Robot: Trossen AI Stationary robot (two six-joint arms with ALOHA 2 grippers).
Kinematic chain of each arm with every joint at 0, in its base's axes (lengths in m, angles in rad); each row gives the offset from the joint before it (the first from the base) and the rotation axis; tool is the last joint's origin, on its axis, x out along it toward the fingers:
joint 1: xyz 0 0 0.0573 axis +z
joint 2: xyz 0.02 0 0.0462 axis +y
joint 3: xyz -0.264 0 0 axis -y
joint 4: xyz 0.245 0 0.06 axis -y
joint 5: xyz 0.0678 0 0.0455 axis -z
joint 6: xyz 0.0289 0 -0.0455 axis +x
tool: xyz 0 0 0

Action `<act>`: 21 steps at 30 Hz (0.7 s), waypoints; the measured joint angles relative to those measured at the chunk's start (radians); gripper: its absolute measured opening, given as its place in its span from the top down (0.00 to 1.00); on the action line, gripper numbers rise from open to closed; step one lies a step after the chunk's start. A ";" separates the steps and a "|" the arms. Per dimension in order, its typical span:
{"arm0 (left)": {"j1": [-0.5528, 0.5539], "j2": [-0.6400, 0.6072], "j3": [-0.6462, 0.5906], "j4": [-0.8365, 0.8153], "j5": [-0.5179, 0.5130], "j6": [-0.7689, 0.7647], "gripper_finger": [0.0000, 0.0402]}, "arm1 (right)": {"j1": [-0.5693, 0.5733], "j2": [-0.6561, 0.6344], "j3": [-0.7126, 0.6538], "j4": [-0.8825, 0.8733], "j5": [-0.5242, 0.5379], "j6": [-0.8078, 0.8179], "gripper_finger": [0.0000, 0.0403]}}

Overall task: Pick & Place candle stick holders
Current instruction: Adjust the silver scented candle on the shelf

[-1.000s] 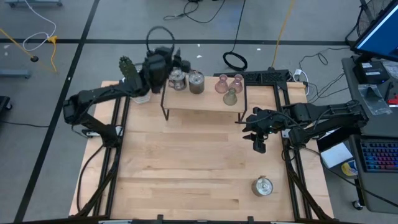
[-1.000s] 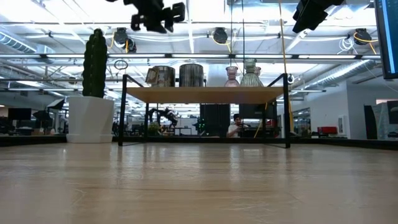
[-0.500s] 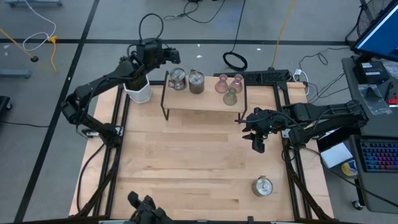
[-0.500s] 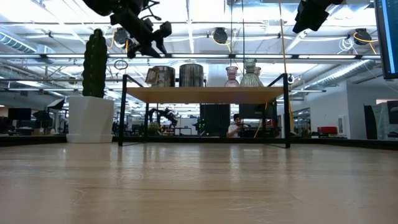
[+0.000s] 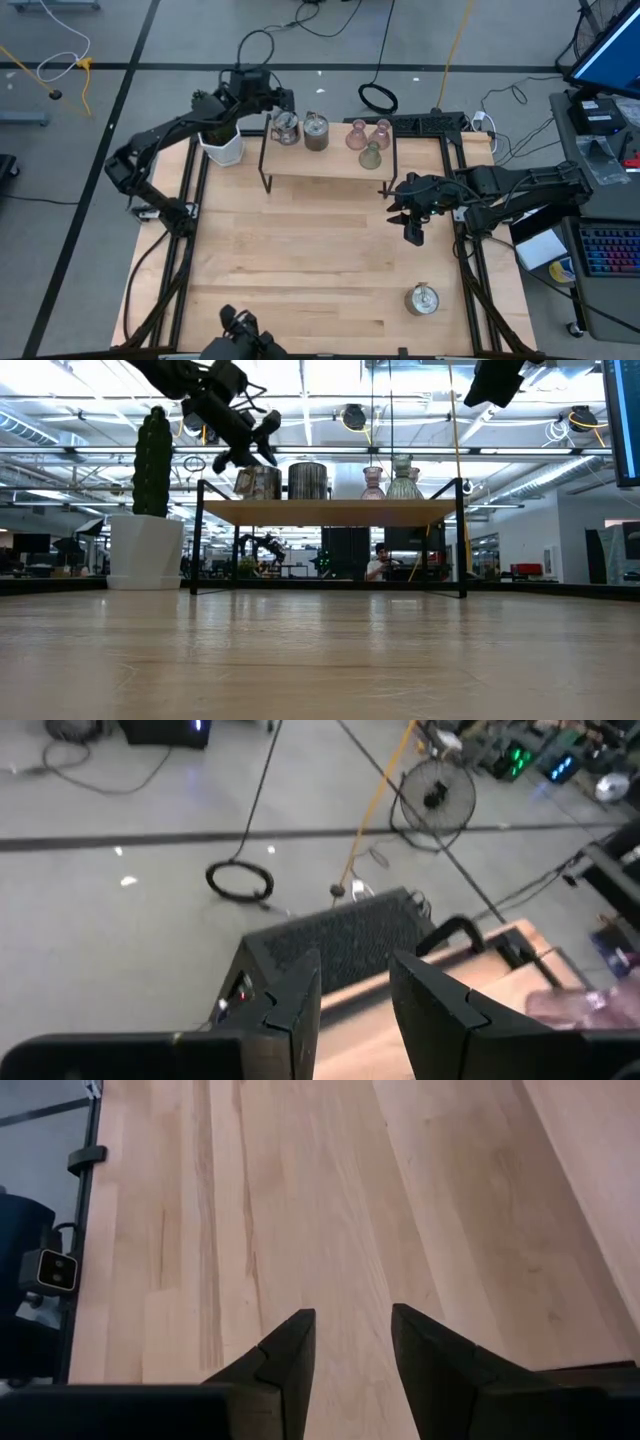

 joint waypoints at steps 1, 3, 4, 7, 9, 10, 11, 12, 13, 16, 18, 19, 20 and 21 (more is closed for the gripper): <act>0.000 0.008 0.000 -0.003 0.003 0.000 0.70 | 0.000 0.000 0.000 0.000 0.000 0.000 0.69; 0.000 0.014 0.000 -0.007 0.003 -0.008 0.70 | 0.000 0.000 0.000 0.000 -0.001 0.000 0.69; 0.000 0.016 0.000 -0.004 0.002 -0.010 0.70 | 0.000 0.000 0.000 0.000 0.000 0.000 0.69; 0.002 0.016 0.000 -0.012 0.003 -0.010 0.70 | 0.000 0.000 0.000 0.000 -0.001 0.000 0.69; 0.001 0.016 0.000 -0.032 0.020 -0.011 0.70 | 0.000 0.000 0.000 0.000 -0.001 0.000 0.69; 0.001 0.016 0.000 -0.044 0.025 -0.011 0.70 | 0.000 0.000 0.000 0.000 -0.001 -0.001 0.69; 0.001 0.016 0.000 -0.059 0.028 -0.011 0.70 | 0.000 0.000 0.000 0.000 -0.001 -0.004 0.69; 0.001 0.016 0.000 -0.076 0.028 -0.012 0.70 | 0.000 0.000 0.000 0.000 -0.001 -0.005 0.69; 0.001 0.016 0.000 -0.090 0.028 -0.012 0.70 | 0.000 0.000 0.000 0.000 -0.001 -0.006 0.69; 0.001 0.016 0.000 -0.109 0.029 -0.015 0.70 | 0.000 0.000 0.000 0.000 -0.001 -0.007 0.69; 0.001 0.016 0.000 -0.112 0.032 -0.019 0.70 | 0.000 0.000 0.000 0.000 -0.001 -0.007 0.69; 0.001 0.016 0.000 -0.112 0.037 -0.019 0.70 | 0.000 0.000 0.000 0.000 -0.001 -0.007 0.69; 0.001 0.016 0.000 -0.111 0.043 -0.020 0.70 | 0.000 0.000 0.000 0.000 -0.001 -0.007 0.69; 0.001 0.016 0.000 -0.111 0.048 -0.023 0.70 | 0.000 0.000 0.000 0.000 -0.001 -0.007 0.69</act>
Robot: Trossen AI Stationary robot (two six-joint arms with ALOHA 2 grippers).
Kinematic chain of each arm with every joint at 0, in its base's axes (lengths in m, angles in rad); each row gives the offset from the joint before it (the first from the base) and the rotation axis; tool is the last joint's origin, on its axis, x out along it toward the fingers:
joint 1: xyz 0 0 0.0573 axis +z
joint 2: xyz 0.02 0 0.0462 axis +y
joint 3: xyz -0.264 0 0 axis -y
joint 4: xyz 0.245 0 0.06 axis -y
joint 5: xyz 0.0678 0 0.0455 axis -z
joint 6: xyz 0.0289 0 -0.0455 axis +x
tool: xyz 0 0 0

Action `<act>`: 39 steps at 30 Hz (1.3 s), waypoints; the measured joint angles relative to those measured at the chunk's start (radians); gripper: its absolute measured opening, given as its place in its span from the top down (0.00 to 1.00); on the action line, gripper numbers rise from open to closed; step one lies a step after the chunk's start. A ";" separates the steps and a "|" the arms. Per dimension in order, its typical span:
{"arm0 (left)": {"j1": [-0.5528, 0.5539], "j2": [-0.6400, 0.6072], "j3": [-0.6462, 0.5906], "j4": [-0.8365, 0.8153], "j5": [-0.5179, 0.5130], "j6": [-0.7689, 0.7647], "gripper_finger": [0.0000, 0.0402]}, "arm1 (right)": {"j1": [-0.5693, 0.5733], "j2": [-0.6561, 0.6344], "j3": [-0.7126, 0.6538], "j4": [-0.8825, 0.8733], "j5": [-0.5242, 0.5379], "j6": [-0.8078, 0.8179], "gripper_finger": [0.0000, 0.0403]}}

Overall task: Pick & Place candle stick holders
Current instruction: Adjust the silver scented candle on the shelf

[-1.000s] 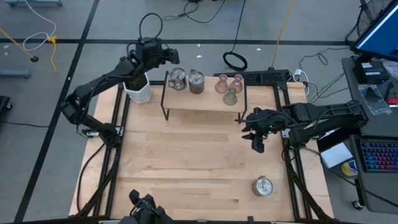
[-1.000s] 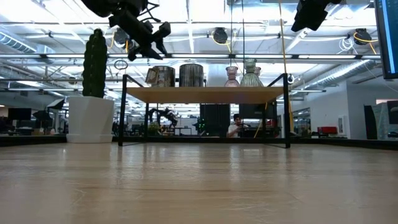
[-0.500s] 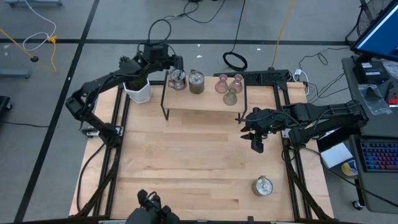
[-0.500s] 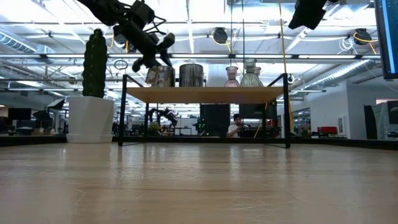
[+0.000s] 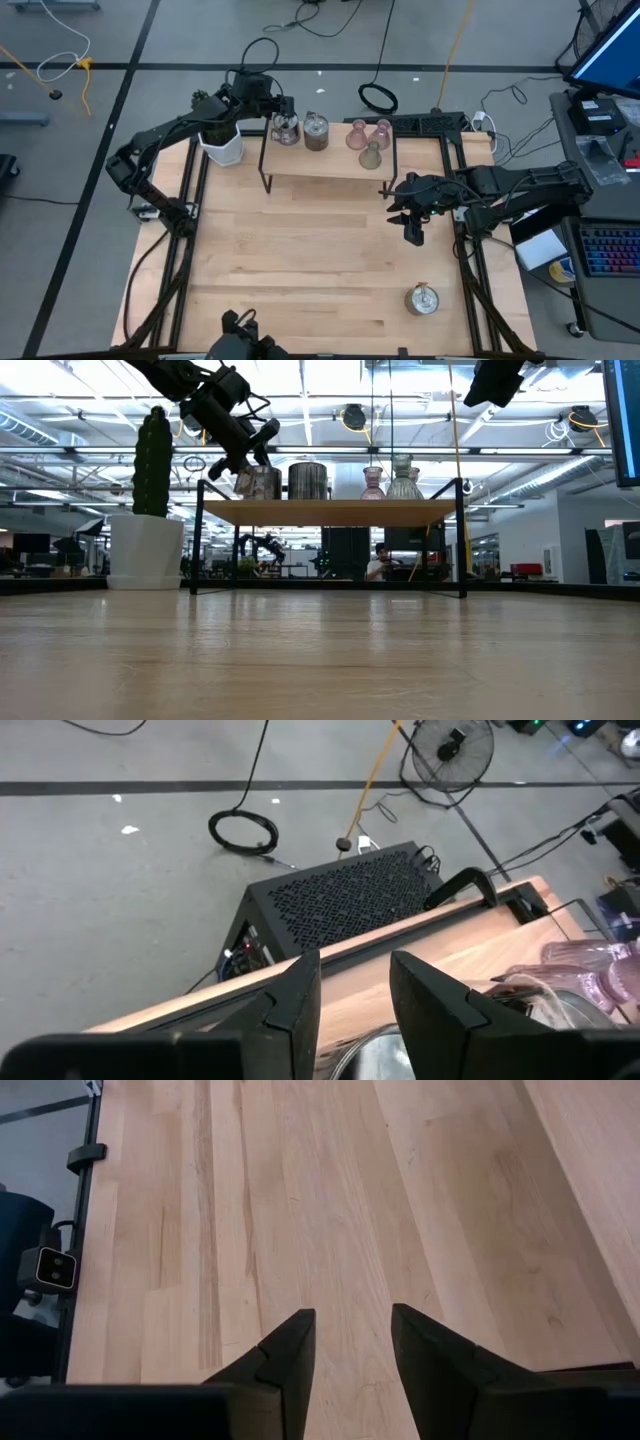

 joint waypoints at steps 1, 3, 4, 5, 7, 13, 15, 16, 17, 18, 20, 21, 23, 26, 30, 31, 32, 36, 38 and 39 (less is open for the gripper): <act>0.000 0.000 0.000 -0.003 0.001 0.000 0.70 | 0.000 0.000 0.000 0.000 0.000 0.000 0.69; 0.000 0.000 0.000 -0.021 0.001 0.000 0.70 | 0.000 0.000 0.000 0.000 0.000 0.000 0.69; 0.000 0.000 0.000 -0.026 0.001 0.000 0.70 | 0.000 0.000 0.000 0.000 0.000 0.000 0.69; 0.000 0.000 0.000 -0.030 0.001 0.000 0.70 | 0.000 0.000 0.000 0.000 0.000 0.000 0.69; 0.000 0.000 0.000 -0.036 0.001 0.000 0.70 | 0.000 0.000 0.000 0.000 0.000 0.000 0.69; 0.000 0.000 0.000 -0.037 0.000 0.000 0.70 | 0.000 0.000 0.000 0.000 0.000 0.007 0.69; 0.000 0.000 0.000 -0.038 0.001 0.000 0.70 | 0.000 0.000 0.000 0.000 0.000 0.007 0.69; -0.001 0.000 0.000 -0.039 0.003 0.000 0.70 | 0.000 0.000 0.000 0.000 0.000 0.007 0.69; -0.001 0.000 0.000 -0.041 0.008 0.000 0.70 | 0.000 0.000 0.000 0.000 0.000 0.007 0.69; -0.002 0.000 0.000 -0.041 0.013 0.000 0.70 | 0.000 0.000 0.000 0.000 0.000 0.007 0.69; -0.005 0.000 0.000 -0.042 0.015 0.000 0.70 | 0.000 0.000 0.000 0.000 0.000 0.007 0.69; -0.007 0.000 0.000 -0.042 0.015 0.000 0.70 | 0.000 0.000 0.000 0.000 0.000 0.007 0.69; -0.011 0.000 0.000 -0.045 0.018 0.000 0.70 | 0.000 0.000 0.000 0.000 0.000 0.007 0.69; -0.016 0.000 0.000 -0.047 0.019 0.000 0.70 | 0.000 0.000 0.000 0.000 0.000 0.007 0.69; -0.022 0.000 0.000 -0.048 0.018 0.000 0.70 | 0.000 0.000 0.000 0.000 0.000 0.024 0.69; -0.022 0.000 0.000 -0.048 0.018 0.000 0.70 | 0.000 0.000 0.000 0.000 -0.001 0.025 0.69; -0.022 0.000 0.000 -0.048 0.018 0.000 0.70 | 0.000 0.000 0.000 0.000 -0.001 0.026 0.69; -0.022 0.000 0.000 -0.049 0.021 -0.003 0.70 | 0.000 0.000 0.000 0.000 -0.001 0.026 0.69; -0.022 0.000 0.000 -0.049 0.022 -0.003 0.70 | 0.000 0.000 0.000 0.000 -0.003 0.026 0.69; -0.023 0.000 0.000 -0.051 0.022 -0.004 0.70 | 0.000 0.000 0.000 0.000 -0.005 0.026 0.69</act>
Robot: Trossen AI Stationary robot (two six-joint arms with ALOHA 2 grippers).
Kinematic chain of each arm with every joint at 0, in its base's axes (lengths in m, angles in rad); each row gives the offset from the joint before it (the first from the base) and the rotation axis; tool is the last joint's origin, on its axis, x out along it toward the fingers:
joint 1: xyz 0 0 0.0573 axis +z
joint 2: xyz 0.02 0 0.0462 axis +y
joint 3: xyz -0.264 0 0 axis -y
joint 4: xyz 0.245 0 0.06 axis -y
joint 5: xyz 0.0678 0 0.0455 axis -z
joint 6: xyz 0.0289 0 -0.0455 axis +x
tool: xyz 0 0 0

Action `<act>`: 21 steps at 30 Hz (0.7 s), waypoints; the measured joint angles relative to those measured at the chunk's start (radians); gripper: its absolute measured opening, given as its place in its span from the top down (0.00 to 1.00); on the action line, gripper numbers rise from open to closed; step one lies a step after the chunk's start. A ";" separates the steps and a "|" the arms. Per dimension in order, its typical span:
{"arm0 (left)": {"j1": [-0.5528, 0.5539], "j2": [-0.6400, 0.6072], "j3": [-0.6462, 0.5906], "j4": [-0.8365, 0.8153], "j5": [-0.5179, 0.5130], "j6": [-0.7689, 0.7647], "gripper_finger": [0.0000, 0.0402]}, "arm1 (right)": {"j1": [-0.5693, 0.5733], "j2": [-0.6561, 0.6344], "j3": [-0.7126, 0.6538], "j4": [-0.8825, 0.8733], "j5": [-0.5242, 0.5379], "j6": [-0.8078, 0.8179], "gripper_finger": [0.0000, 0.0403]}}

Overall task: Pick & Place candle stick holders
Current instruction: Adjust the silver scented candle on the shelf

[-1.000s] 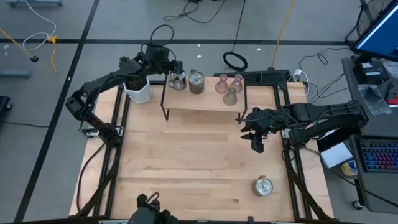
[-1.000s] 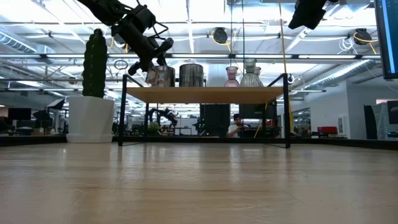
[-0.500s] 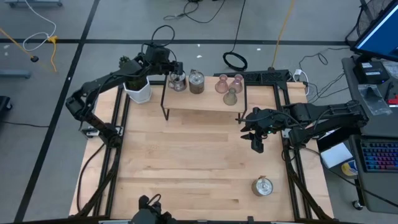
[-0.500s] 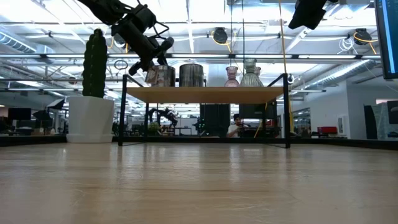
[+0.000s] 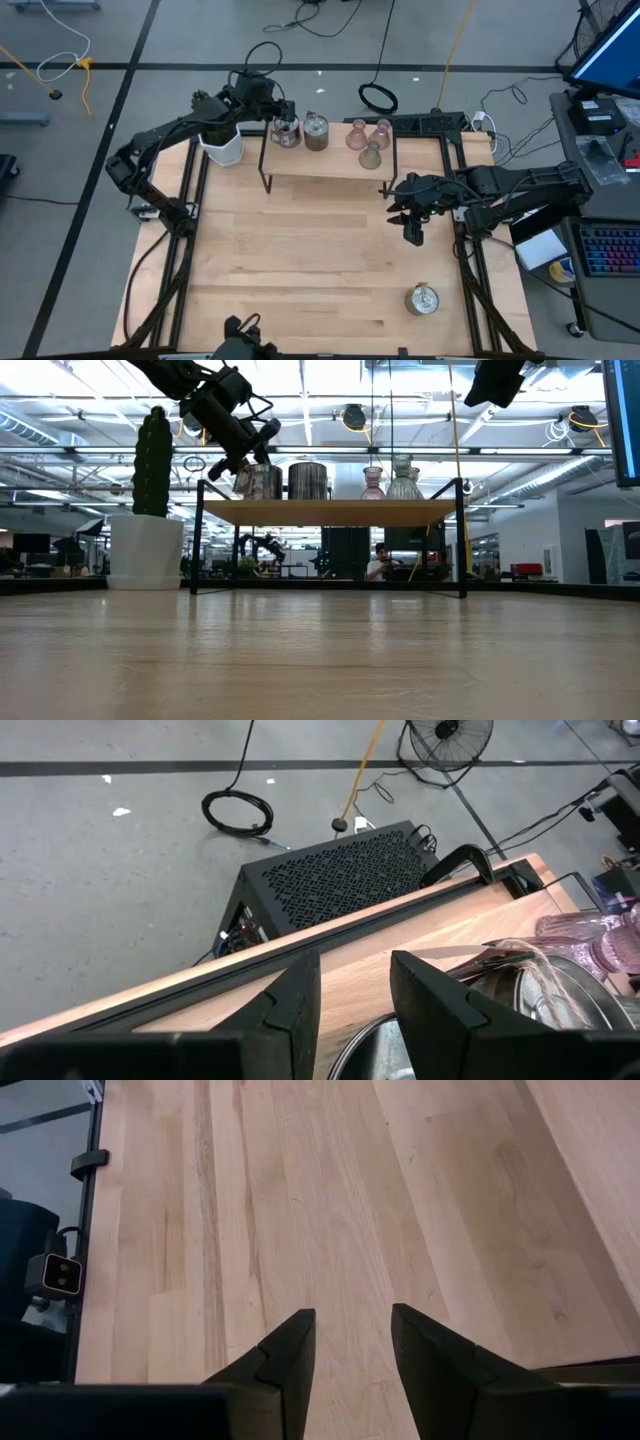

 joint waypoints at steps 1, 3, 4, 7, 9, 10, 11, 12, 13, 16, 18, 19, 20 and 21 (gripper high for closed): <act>-0.002 0.000 0.000 -0.003 0.001 -0.003 0.70 | 0.000 0.000 0.000 0.000 0.000 0.000 0.69; -0.005 -0.001 0.001 -0.016 0.001 -0.003 0.70 | 0.000 0.000 0.000 0.000 0.000 0.000 0.69; -0.006 -0.001 0.001 -0.023 0.001 -0.003 0.70 | 0.000 0.000 0.000 0.000 0.000 0.000 0.69; -0.010 -0.001 0.001 -0.031 0.001 -0.004 0.70 | 0.000 0.000 0.000 0.000 0.000 0.000 0.69; -0.010 -0.001 0.001 -0.031 0.001 -0.007 0.70 | 0.000 0.000 0.000 0.000 0.000 0.000 0.69; -0.010 -0.001 0.001 -0.031 0.001 -0.007 0.70 | 0.000 0.000 0.000 0.000 0.000 0.000 0.69; -0.010 -0.001 0.001 -0.031 -0.001 -0.007 0.70 | 0.000 0.000 0.000 0.000 0.000 0.000 0.69; -0.010 -0.001 0.001 -0.031 -0.001 -0.007 0.70 | 0.000 0.000 0.000 0.000 0.000 0.000 0.69; -0.011 -0.001 0.001 -0.031 -0.001 -0.007 0.70 | 0.000 0.000 0.000 0.000 0.000 0.000 0.69; -0.011 -0.001 0.001 -0.031 -0.004 -0.015 0.70 | 0.000 0.000 0.000 0.000 0.000 0.000 0.69; -0.011 -0.001 0.001 -0.029 -0.005 -0.014 0.70 | 0.000 0.000 0.000 0.000 0.000 0.000 0.69; -0.011 -0.001 0.001 -0.018 -0.009 -0.006 0.70 | 0.000 0.000 0.000 0.000 0.000 0.000 0.69; -0.011 -0.001 0.001 -0.005 -0.019 0.005 0.70 | 0.000 0.000 0.000 0.000 0.000 0.000 0.69; -0.011 -0.005 0.000 0.005 -0.031 0.017 0.70 | 0.000 0.000 0.000 0.000 0.000 0.000 0.69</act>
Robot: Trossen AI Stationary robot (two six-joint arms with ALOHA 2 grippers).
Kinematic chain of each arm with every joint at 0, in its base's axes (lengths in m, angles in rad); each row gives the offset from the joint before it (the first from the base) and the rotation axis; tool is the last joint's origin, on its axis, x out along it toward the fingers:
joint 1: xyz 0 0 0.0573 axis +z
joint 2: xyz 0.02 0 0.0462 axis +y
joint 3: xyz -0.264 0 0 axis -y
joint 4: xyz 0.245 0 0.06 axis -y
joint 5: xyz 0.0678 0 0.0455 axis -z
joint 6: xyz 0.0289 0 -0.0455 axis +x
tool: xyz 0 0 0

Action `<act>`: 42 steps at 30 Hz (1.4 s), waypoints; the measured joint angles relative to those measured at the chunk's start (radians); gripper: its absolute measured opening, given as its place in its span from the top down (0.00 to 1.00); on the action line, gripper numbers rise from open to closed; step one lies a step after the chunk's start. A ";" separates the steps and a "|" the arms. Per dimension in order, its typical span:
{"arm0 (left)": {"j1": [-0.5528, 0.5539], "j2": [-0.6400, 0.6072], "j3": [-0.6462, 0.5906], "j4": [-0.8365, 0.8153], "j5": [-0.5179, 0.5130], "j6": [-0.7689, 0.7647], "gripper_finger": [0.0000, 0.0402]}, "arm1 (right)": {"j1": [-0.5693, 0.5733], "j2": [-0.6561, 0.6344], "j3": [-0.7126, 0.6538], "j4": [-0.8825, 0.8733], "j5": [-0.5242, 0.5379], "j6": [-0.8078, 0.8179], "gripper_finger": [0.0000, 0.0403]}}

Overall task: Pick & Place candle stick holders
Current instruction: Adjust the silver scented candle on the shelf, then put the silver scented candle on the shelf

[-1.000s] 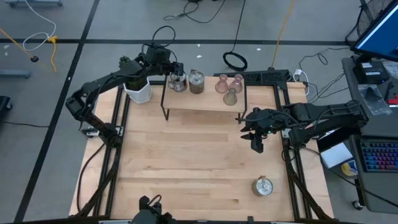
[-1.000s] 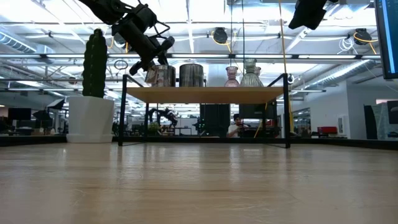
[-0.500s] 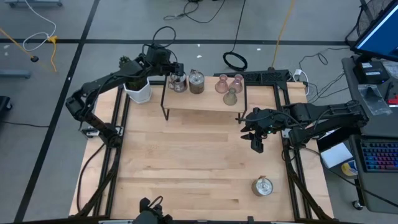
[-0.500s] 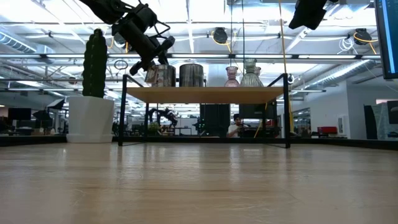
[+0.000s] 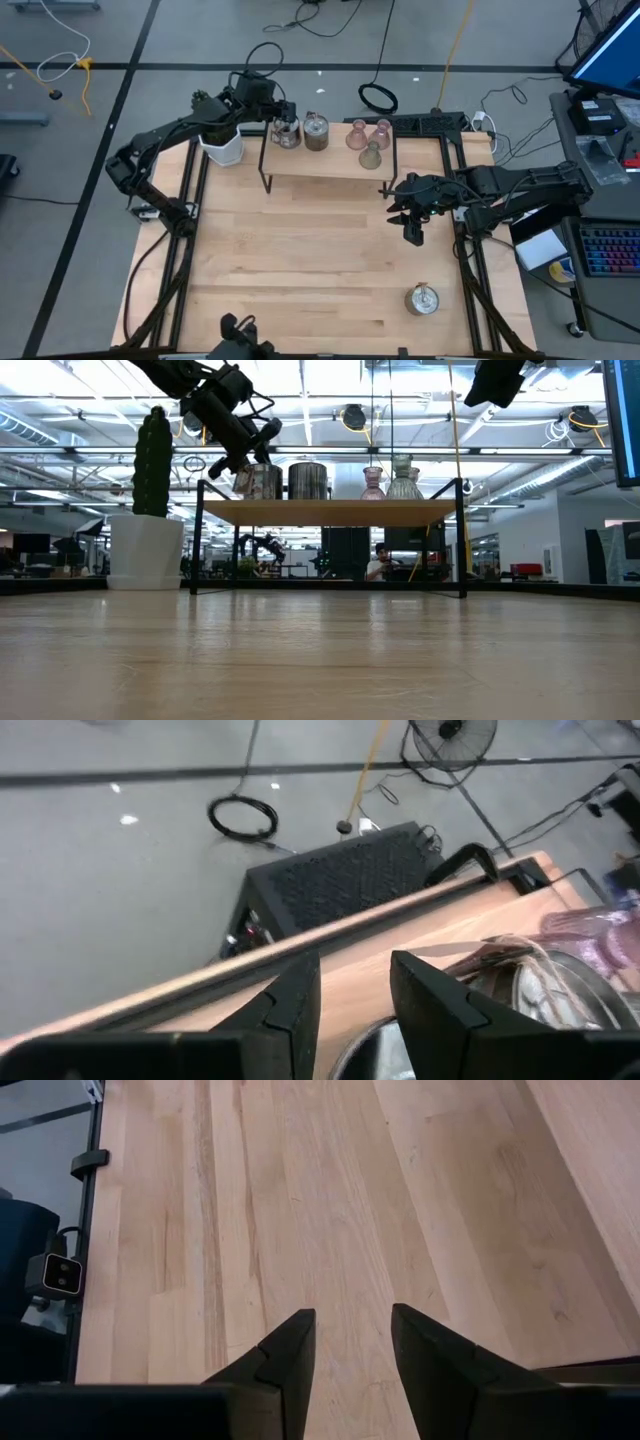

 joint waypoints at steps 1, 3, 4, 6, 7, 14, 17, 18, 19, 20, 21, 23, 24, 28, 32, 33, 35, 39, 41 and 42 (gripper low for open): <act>0.000 -0.007 -0.002 0.012 -0.018 0.009 0.70 | 0.000 0.000 0.000 0.000 0.000 0.000 0.69; 0.000 -0.031 -0.003 0.063 -0.056 0.026 0.70 | 0.000 0.000 0.000 0.000 0.000 0.000 0.69; 0.001 -0.048 -0.003 0.085 -0.077 0.031 0.70 | 0.000 0.000 0.000 0.000 0.000 0.000 0.69; 0.000 -0.082 0.000 0.125 -0.112 0.050 0.70 | 0.000 0.000 0.000 0.000 -0.001 0.000 0.69; 0.000 -0.097 0.001 0.129 -0.125 0.053 0.70 | 0.000 0.000 0.000 0.000 -0.001 0.000 0.69; -0.082 -0.220 -0.001 0.130 -0.118 0.062 0.70 | 0.000 0.000 0.000 -0.015 -0.003 0.000 0.69; -0.177 -0.258 -0.001 0.134 -0.125 0.097 0.70 | 0.000 0.000 0.000 -0.050 -0.004 0.000 0.69; -0.209 -0.267 -0.001 0.131 -0.125 0.108 0.70 | 0.000 0.000 0.000 -0.067 -0.008 0.000 0.69; -0.241 -0.276 -0.001 0.129 -0.124 0.117 0.70 | 0.000 0.000 0.000 -0.087 -0.024 0.000 0.69; -0.274 -0.283 -0.001 0.129 -0.123 0.124 0.70 | 0.000 0.000 0.000 -0.107 -0.045 0.000 0.69; -0.308 -0.289 -0.001 0.129 -0.122 0.132 0.70 | 0.000 0.000 0.000 -0.127 -0.071 0.001 0.69; -0.370 -0.300 0.000 0.102 -0.112 0.157 0.70 | 0.000 0.000 0.000 -0.170 -0.134 0.013 0.69; -0.403 -0.301 0.000 0.080 -0.106 0.172 0.70 | 0.000 0.000 0.000 -0.190 -0.168 0.024 0.69; -0.529 -0.298 -0.001 -0.016 -0.104 0.165 0.70 | 0.007 -0.004 0.000 -0.255 -0.309 0.055 0.69; -0.668 -0.282 -0.031 -0.017 -0.212 0.118 0.70 | 0.051 -0.022 0.000 -0.298 -0.369 0.093 0.69; -0.703 -0.279 -0.043 -0.022 -0.244 0.104 0.70 | 0.066 -0.030 0.000 -0.312 -0.372 0.107 0.69; -0.768 -0.274 -0.067 -0.005 -0.309 0.064 0.70 | 0.099 -0.045 0.000 -0.345 -0.370 0.143 0.69; -0.887 -0.242 -0.082 0.009 -0.436 -0.004 0.70 | 0.166 -0.081 0.000 -0.392 -0.365 0.232 0.69; -0.933 -0.203 -0.081 0.057 -0.475 -0.034 0.70 | 0.201 -0.100 0.000 -0.401 -0.357 0.280 0.69; -0.955 -0.190 -0.080 0.062 -0.489 -0.048 0.70 | 0.220 -0.106 0.000 -0.405 -0.342 0.306 0.69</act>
